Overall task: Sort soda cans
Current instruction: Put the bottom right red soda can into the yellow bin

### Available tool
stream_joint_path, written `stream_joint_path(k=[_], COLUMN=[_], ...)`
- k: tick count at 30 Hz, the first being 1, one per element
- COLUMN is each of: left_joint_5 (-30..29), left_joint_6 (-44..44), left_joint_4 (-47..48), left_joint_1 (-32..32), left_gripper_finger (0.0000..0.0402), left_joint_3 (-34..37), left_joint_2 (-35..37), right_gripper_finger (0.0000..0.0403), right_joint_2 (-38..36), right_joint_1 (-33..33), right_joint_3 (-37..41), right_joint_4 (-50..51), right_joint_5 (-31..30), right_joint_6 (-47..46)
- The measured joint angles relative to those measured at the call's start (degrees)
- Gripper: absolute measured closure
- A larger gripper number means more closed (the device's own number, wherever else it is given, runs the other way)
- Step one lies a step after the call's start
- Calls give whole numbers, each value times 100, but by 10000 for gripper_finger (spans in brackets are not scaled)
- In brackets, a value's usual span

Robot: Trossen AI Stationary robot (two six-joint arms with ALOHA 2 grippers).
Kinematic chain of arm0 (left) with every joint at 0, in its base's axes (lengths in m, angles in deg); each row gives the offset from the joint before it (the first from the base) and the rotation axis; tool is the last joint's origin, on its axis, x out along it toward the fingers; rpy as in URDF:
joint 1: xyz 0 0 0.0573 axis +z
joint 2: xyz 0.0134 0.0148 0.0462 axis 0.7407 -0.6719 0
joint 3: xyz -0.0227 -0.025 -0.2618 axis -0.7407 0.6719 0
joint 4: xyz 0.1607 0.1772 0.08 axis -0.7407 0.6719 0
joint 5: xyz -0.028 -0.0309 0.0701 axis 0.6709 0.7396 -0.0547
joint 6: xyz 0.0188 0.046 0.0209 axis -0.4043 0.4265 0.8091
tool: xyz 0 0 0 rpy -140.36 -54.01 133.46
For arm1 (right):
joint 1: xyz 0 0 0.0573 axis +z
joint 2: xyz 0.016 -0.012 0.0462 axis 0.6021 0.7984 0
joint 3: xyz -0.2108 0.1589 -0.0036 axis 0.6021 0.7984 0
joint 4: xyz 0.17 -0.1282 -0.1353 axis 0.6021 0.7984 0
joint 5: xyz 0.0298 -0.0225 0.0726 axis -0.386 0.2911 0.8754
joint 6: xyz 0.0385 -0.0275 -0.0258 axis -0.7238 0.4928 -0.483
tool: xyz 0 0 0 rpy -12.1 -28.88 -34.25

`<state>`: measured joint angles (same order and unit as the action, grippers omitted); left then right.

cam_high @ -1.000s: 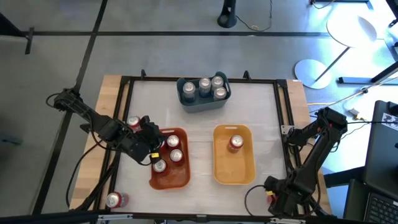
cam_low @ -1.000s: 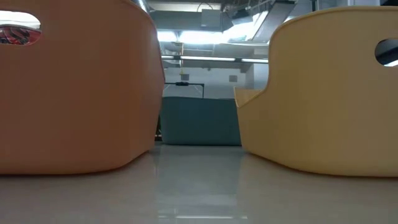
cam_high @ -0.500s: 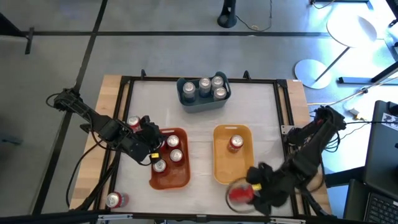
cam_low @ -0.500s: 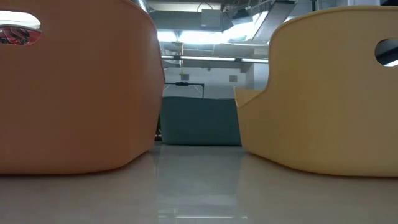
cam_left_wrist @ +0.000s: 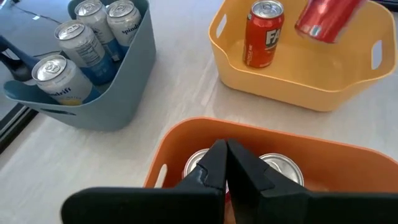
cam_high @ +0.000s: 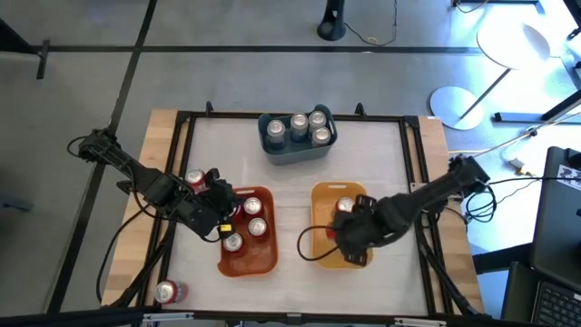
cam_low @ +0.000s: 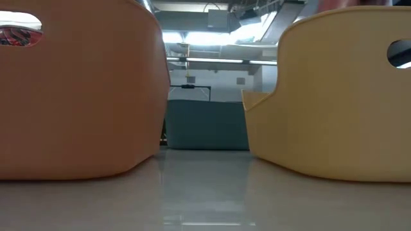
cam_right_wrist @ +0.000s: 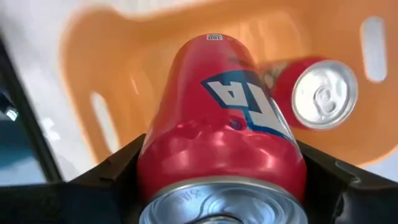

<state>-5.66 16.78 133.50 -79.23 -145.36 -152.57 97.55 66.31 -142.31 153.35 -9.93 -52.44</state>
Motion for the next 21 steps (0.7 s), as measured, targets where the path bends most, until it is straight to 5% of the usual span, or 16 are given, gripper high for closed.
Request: stream_joint_path(k=[21], left_joint_5=[4], left_joint_6=[-153], left_joint_4=[39], left_joint_1=[0], left_gripper_finger=[400], left_joint_3=[0], left_joint_2=[0], right_gripper_finger=[119], right_joint_2=[1557], right_joint_1=[-210], right_joint_3=[398], right_joint_4=[231], right_joint_5=[971], right_joint_6=[1499])
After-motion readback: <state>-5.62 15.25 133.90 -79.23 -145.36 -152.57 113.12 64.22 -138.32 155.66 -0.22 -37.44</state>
